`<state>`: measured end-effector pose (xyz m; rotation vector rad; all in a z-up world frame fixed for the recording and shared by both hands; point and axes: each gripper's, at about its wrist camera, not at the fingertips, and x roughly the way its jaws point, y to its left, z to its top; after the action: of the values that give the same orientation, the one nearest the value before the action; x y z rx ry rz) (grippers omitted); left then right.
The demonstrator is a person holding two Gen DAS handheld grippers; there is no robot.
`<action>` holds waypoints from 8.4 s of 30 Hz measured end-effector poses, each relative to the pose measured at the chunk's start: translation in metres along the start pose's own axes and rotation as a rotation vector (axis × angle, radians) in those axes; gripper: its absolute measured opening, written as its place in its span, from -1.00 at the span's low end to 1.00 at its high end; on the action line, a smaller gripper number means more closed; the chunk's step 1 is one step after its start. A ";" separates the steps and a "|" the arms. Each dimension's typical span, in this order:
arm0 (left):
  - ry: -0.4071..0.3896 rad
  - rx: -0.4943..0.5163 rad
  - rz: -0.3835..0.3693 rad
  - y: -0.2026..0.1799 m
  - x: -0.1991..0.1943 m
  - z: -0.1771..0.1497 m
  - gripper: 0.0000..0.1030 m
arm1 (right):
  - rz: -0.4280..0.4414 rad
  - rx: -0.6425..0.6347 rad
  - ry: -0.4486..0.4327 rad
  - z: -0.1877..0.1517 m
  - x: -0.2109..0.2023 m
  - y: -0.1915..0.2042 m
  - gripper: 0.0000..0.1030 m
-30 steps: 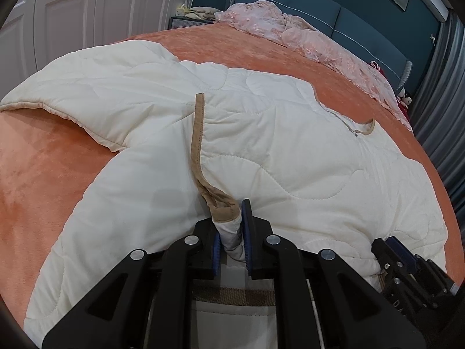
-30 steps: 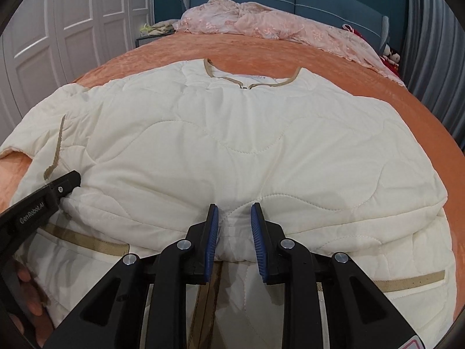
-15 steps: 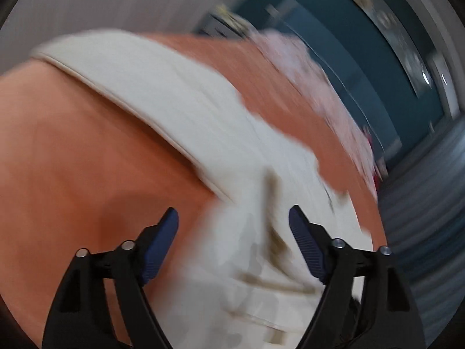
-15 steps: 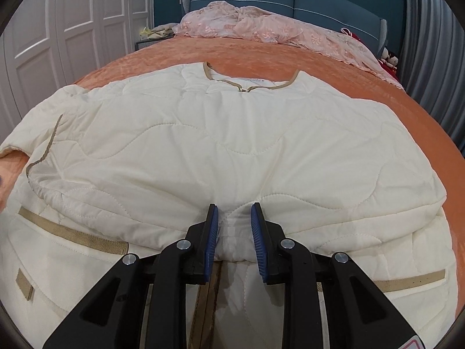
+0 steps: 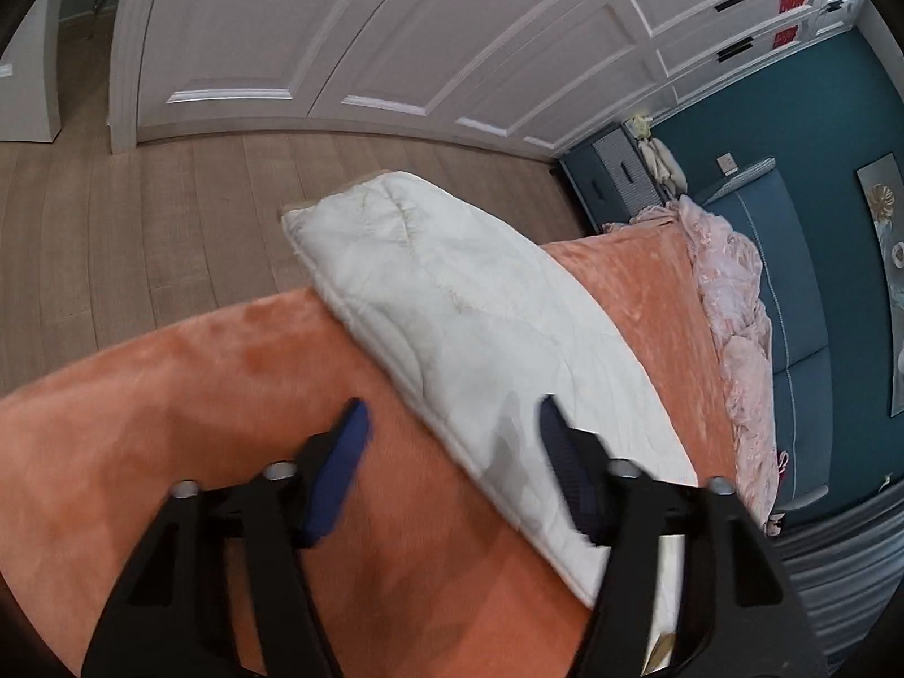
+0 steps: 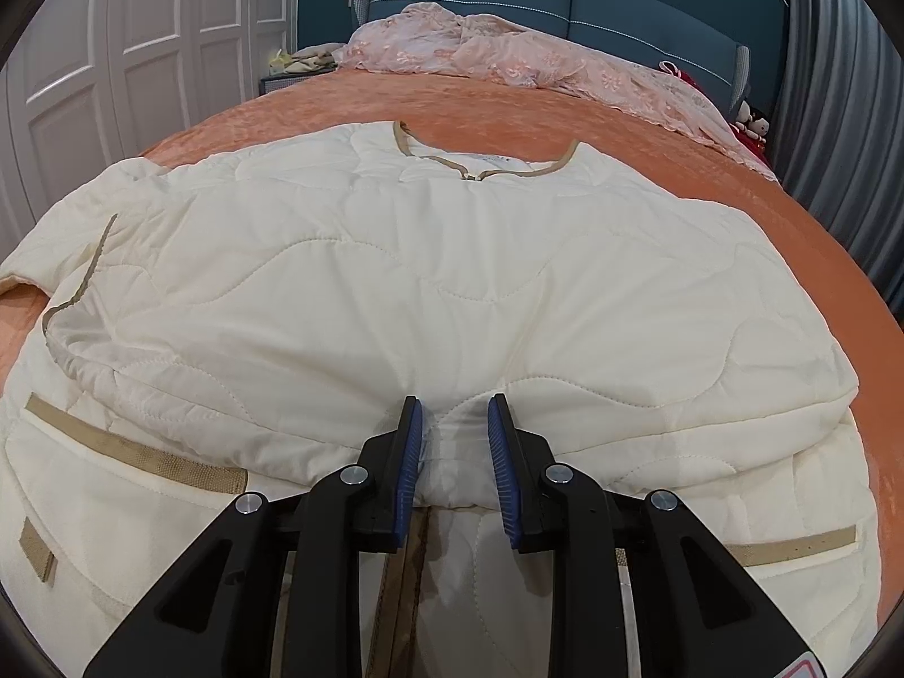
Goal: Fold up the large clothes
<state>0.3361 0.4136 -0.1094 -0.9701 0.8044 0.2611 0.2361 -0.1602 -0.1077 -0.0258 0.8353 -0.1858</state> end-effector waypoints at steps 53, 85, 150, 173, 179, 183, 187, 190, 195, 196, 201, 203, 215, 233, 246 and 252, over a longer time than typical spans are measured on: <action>0.400 0.412 -0.318 -0.195 -0.015 -0.285 0.66 | 0.234 0.633 0.016 -0.007 -0.070 -0.179 0.49; 0.246 0.469 -0.047 -0.180 0.038 -0.256 -0.81 | -0.010 0.367 0.136 0.016 0.010 -0.200 -0.98; -0.025 1.103 0.008 -0.239 0.038 -0.408 -0.10 | 0.041 0.114 0.000 0.008 0.014 -0.057 -0.61; -0.025 1.106 0.016 -0.239 0.038 -0.410 -0.10 | -0.120 0.046 0.040 0.021 0.012 -0.038 -0.07; -0.006 1.107 0.019 -0.243 0.033 -0.406 0.19 | -0.301 0.072 0.076 0.028 0.018 -0.047 0.90; 0.018 1.091 -0.007 -0.241 0.017 -0.396 0.66 | -0.172 0.150 0.081 0.029 0.011 -0.070 0.90; 0.013 1.063 0.002 -0.232 0.000 -0.381 0.68 | -0.149 0.211 0.054 0.025 -0.012 -0.082 0.90; 0.025 1.035 -0.028 -0.227 -0.017 -0.362 0.68 | -0.112 0.222 -0.026 0.028 -0.047 -0.080 0.90; -0.042 1.042 -0.053 -0.256 -0.041 -0.316 0.70 | -0.015 0.154 -0.150 0.069 -0.080 -0.067 0.90; -0.040 1.031 -0.063 -0.265 -0.041 -0.306 0.72 | 0.017 0.144 -0.150 0.080 -0.078 -0.065 0.90; -0.004 0.955 -0.101 -0.321 -0.008 -0.252 0.78 | 0.322 0.231 -0.127 0.148 -0.033 -0.057 0.90; 0.000 0.950 -0.093 -0.336 0.012 -0.242 0.78 | 0.391 0.250 -0.093 0.173 -0.006 -0.049 0.90; 0.188 0.865 0.017 -0.343 0.147 -0.227 0.16 | 0.416 0.104 0.128 0.239 0.149 0.024 0.14; 0.042 0.954 0.067 -0.312 0.174 -0.251 -0.12 | 0.415 0.134 0.120 0.198 0.191 0.023 -0.92; -0.018 0.997 0.105 -0.312 0.180 -0.261 -0.10 | 0.348 0.086 0.124 0.193 0.199 0.033 -0.93; -0.031 1.017 0.141 -0.317 0.180 -0.264 -0.06 | 0.352 0.152 0.075 0.195 0.187 0.018 -0.89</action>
<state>0.5002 -0.0054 -0.1189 0.0458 0.8327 -0.0319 0.5055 -0.1844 -0.1158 0.2713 0.8841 0.0821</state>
